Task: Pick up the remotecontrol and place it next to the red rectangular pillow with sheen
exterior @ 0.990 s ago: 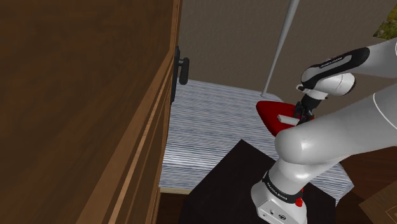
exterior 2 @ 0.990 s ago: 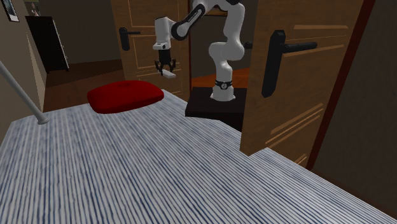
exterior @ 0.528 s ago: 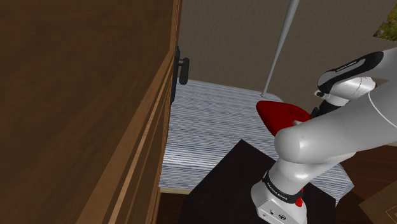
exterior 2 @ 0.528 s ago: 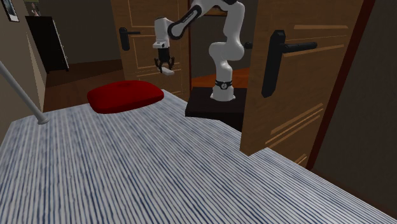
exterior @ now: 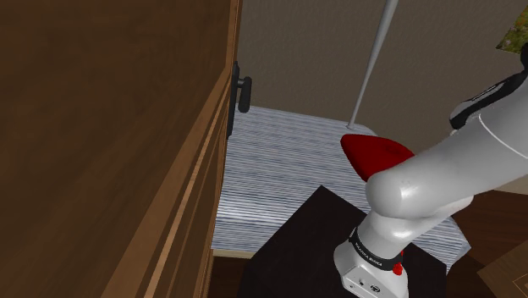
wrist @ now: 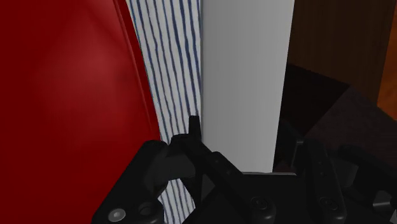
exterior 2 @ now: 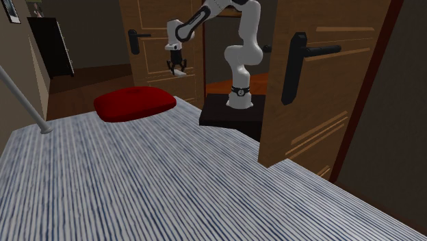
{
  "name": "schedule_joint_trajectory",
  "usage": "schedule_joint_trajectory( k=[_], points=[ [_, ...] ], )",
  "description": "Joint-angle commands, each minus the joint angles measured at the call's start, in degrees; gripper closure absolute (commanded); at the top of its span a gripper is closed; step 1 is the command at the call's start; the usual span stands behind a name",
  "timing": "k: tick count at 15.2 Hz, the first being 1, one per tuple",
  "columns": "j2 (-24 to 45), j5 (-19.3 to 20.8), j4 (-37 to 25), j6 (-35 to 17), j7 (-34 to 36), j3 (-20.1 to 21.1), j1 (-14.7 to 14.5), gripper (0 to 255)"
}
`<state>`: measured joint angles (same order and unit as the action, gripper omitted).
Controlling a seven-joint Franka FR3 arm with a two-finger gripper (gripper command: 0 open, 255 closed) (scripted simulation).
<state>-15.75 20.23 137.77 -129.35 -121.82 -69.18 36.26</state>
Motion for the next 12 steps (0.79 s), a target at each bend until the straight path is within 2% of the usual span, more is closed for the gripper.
schedule_joint_trajectory(
  k=[1, 2, 3, 4, 5, 7, 10, 12],
  points=[
    [3.43, -3.47, -2.76, -0.47, -5.3, -5.87, -3.41, 255],
    [5.5, -5.83, -4.11, -0.71, -8.31, -9.8, -6.04, 255],
    [8.21, -9.13, -5.51, -0.99, -11.97, -15.44, -10.34, 255],
    [10.32, -11.88, -7.01, -1.04, -15.17, -27.0, -20.6, 255],
    [8.2, -9.45, -8.75, -0.42, -14.57, -35.28, -28.04, 255],
    [1.42, -1.71, -12.61, 1.75, -11.33, -38.99, -30.75, 255],
    [-4.67, 3.78, -18.69, 4.64, -10.88, -45.12, -35.48, 255],
    [-6.8, 5.62, -20.4, 4.98, -10.66, -47.22, -37.16, 255]
  ],
)
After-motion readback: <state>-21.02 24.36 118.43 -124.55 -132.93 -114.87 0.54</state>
